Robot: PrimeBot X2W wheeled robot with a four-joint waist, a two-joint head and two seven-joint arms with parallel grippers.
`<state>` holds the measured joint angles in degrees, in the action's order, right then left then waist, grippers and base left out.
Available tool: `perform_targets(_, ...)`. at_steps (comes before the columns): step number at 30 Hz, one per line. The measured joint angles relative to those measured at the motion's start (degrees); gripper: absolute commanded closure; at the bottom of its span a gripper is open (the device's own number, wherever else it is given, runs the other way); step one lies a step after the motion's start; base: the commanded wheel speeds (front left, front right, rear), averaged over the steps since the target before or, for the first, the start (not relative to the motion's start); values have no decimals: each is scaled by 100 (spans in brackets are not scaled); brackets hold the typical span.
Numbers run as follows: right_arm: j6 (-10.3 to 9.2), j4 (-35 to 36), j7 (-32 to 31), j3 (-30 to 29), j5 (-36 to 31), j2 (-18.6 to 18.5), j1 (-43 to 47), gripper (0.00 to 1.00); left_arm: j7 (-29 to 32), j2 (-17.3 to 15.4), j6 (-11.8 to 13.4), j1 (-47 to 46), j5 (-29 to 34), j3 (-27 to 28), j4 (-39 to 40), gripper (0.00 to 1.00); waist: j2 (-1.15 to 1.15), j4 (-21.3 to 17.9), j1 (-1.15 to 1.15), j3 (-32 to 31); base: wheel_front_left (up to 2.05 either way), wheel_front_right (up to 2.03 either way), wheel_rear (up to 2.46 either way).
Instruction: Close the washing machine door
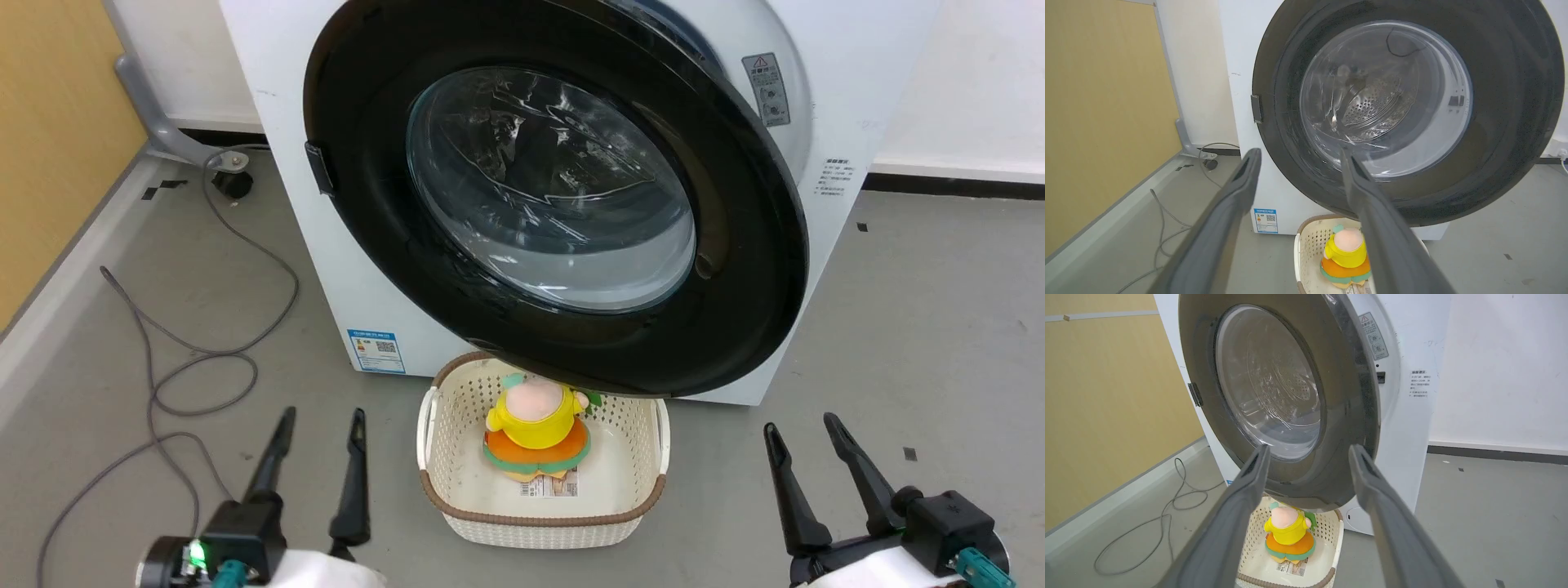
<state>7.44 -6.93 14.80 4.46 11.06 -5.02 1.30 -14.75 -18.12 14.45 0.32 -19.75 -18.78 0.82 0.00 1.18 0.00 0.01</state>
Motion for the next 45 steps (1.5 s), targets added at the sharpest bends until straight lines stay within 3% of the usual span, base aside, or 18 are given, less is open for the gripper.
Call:
perform_targets(5,0,-14,0,-21,0,-1,34,0,0,296,-109,225,180,161,1,0,0,51,0,25,0,0,0)
perform_targets(11,0,-5,0,-33,0,0,34,0,0,531,-415,264,442,291,-24,0,0,171,0,150,0,0,0)
perform_targets(12,0,-4,0,-12,0,-2,32,48,0,556,-463,263,491,310,-52,0,0,195,0,172,0,0,0)
perform_targets(13,0,-5,0,18,0,-10,29,79,0,587,-505,260,534,321,-74,0,0,219,0,194,0,0,0)
perform_targets(14,0,-5,0,59,0,-29,23,79,0,625,-541,252,572,330,-93,0,0,245,0,218,0,0,0)
perform_targets(15,0,3,0,102,0,-54,16,100,0,661,-566,240,604,339,-103,0,0,270,0,245,0,0,0)
perform_targets(21,0,97,-70,371,19,-376,-393,100,0,833,-740,66,784,388,-114,0,0,427,0,522,0,0,0)
perform_targets(26,0,75,-364,559,181,-867,-1112,100,0,976,-865,-157,913,453,-105,0,0,601,0,833,0,0,0)
perform_targets(33,0,-612,-820,775,781,-1838,-2412,100,-1,1243,-1018,-500,1024,512,-91,0,0,990,1,1396,0,0,0)
perform_targets(40,16,-1288,-977,513,1250,-2117,-3115,100,0,1372,-1093,-630,1103,594,-47,0,0,1232,1,1722,0,0,0)
perform_targets(45,15,-1859,-1084,489,1218,-2310,-3726,100,0,1418,-1111,-739,1120,655,51,0,0,1327,1,1948,0,0,0)
